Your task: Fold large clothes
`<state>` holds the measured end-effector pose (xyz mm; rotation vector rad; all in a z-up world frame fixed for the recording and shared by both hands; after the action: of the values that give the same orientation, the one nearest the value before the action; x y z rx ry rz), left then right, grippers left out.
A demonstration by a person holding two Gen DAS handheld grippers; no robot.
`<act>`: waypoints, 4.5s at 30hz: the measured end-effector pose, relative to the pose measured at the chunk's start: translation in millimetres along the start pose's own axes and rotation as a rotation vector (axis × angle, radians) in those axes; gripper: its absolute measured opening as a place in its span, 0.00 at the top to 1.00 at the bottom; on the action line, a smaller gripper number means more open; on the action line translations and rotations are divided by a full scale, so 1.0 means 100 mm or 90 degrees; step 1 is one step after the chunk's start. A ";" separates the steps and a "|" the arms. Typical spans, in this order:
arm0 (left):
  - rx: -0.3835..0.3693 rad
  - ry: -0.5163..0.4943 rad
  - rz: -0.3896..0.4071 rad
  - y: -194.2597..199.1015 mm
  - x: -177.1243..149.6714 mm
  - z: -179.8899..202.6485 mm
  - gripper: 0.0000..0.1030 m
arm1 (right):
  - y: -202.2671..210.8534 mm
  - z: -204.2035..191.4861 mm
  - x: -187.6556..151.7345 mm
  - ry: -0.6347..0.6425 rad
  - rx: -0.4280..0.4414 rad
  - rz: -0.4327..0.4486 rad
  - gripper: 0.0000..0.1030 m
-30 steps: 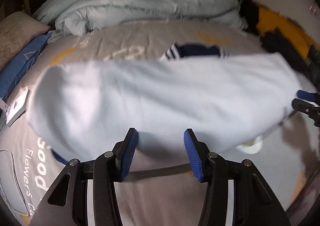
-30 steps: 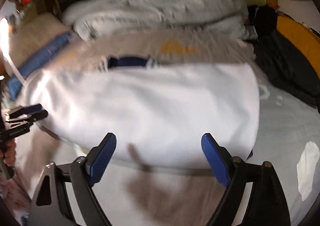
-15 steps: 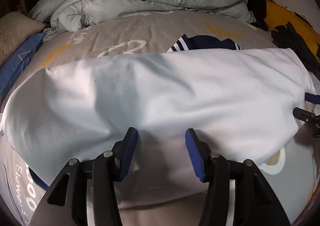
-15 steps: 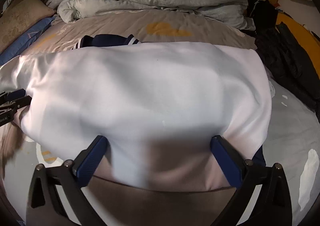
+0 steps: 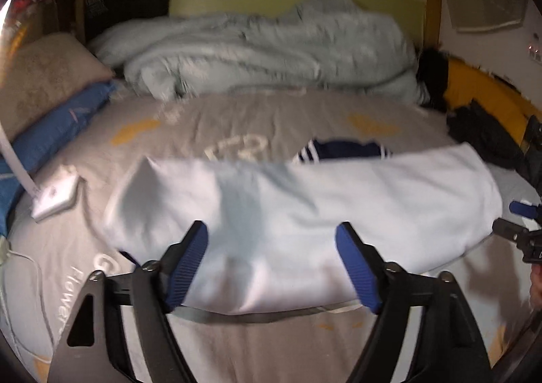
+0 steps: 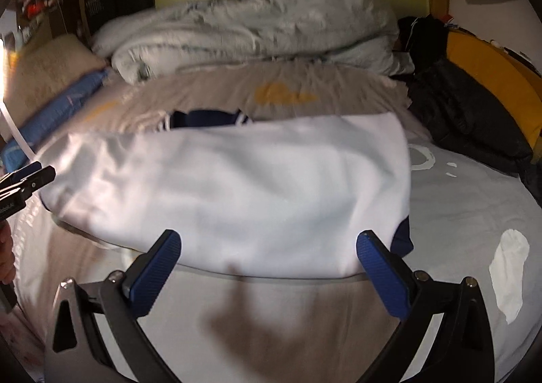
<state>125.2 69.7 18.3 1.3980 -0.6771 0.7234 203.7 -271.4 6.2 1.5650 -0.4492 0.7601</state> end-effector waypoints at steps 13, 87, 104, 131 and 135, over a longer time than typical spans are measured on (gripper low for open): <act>-0.008 0.013 0.066 0.36 -0.13 0.06 0.00 | 0.27 0.13 -0.05 -0.073 -0.009 0.064 0.00; 0.097 0.266 0.178 0.90 0.24 -1.50 0.01 | -0.20 -2.84 0.65 0.019 0.185 0.093 0.88; -0.211 0.332 -0.104 -0.32 -0.09 -1.03 0.01 | -0.19 -2.00 -0.17 0.080 0.278 -0.024 0.26; 0.085 0.091 -0.106 -0.66 0.34 -0.87 0.86 | -0.62 -0.87 0.37 -0.077 0.113 -0.009 0.17; 0.142 0.152 -0.099 -0.68 0.26 -1.11 0.33 | -0.75 -1.02 0.46 -0.097 0.157 -0.029 0.13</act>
<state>194.6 179.0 -10.1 1.5180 -0.3036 0.8445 265.8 -153.4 -15.7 1.8659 -0.4425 0.6831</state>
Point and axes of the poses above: each gripper's, at about its wrist camera, not at the fingertips, and y roughly against the way its jaws point, z to its right, x to its top, the point moved 2 cm from there along -y, roughly the way its jaws point, and after that the axes turned 3 degrees about -x, right-handed, at the moved point
